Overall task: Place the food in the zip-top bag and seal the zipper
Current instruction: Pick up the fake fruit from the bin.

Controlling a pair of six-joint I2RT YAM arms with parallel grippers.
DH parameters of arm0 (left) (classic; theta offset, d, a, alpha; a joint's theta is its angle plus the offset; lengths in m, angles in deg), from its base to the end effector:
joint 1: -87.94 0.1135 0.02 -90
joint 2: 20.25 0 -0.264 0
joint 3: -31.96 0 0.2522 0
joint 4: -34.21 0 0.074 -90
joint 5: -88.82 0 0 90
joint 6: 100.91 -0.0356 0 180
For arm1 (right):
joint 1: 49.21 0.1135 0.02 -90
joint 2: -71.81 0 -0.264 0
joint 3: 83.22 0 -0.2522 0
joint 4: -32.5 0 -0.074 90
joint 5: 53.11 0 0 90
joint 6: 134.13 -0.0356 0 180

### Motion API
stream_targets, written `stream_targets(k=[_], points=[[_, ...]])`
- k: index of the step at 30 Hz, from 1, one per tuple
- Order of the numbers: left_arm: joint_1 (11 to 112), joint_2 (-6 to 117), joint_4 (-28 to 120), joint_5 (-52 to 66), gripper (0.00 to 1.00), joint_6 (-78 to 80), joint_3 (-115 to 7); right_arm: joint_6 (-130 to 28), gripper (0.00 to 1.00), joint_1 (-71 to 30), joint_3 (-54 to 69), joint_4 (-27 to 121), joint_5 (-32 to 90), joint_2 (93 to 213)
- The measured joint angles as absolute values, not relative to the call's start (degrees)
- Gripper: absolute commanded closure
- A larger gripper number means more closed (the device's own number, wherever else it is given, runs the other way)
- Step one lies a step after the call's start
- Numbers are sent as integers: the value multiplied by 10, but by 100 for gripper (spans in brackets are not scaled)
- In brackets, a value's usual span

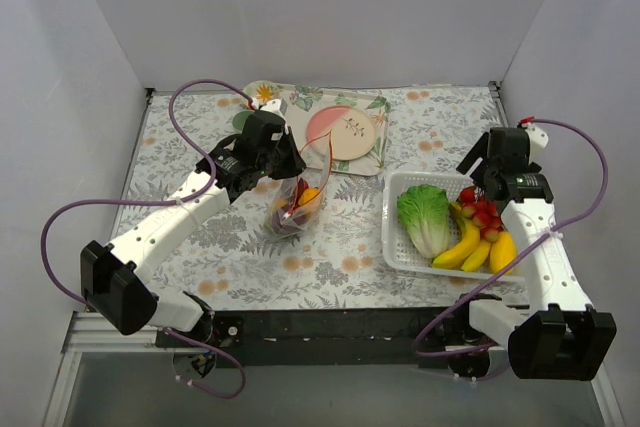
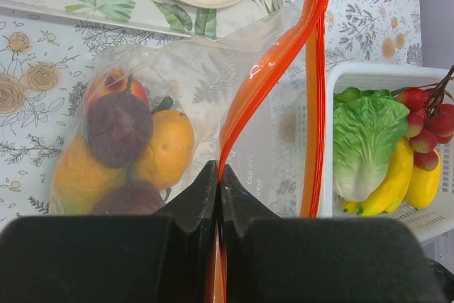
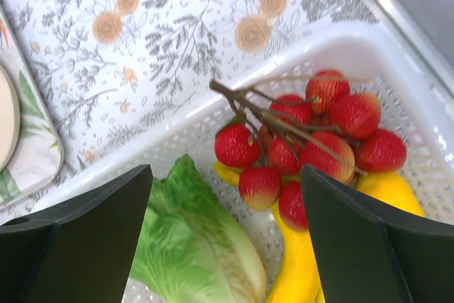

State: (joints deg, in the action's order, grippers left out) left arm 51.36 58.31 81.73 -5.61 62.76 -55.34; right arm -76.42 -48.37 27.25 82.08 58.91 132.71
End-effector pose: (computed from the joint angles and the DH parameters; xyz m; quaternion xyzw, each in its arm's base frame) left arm 0.2444 -0.1779 0.3420 -0.3024 0.8490 -0.3344 0.2756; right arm 0.2219 -0.0101 0.3119 0.3183 0.8381 -0.0504 0.4401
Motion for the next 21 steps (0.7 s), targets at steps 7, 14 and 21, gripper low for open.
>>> stream_targets(k=[7, 14, 21], points=[[514, 591, 814, -56, 100, 628, -553, -720, 28, -485, 241, 778, 616, 1412], [514, 592, 813, -55, 100, 627, -553, -675, 31, -485, 194, 778, 640, 1499], [514, 592, 809, -52, 100, 625, -553, -654, 33, -485, 194, 780, 668, 1501]])
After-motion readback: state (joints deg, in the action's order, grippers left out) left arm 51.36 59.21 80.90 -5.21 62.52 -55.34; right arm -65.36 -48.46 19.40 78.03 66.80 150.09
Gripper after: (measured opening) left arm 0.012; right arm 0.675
